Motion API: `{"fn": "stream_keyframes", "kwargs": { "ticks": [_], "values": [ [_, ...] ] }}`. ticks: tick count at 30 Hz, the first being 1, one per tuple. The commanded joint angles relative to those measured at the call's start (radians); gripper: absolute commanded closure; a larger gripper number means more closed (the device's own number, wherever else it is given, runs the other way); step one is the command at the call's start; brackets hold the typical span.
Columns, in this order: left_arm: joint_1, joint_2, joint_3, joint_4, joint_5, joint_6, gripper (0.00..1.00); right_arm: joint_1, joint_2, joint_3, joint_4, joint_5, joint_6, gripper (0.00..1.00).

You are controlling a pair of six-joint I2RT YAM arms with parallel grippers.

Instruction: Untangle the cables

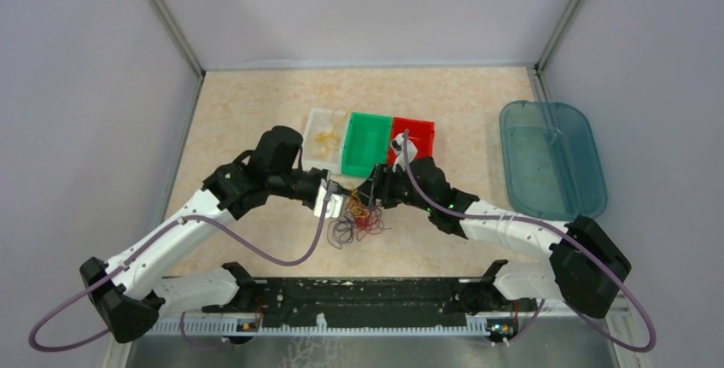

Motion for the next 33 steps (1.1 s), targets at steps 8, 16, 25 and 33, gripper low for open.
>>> {"fn": "stream_keyframes", "kwargs": {
  "ticks": [8,16,25,33],
  "values": [
    [-0.012,-0.048,0.004,0.033,0.03,0.111,1.0,0.031,-0.033,0.028,0.113,-0.006,-0.01,0.28],
    [-0.012,-0.09,-0.038,0.07,0.002,0.236,1.0,0.029,-0.237,-0.067,-0.098,0.052,-0.039,0.27],
    [-0.016,-0.082,-0.019,0.074,0.023,0.249,1.0,0.02,-0.369,-0.038,-0.269,0.058,-0.092,0.27],
    [-0.025,-0.075,0.0,0.082,0.046,0.245,1.0,0.011,-0.305,0.023,-0.181,0.08,-0.101,0.27]
  ]
}}
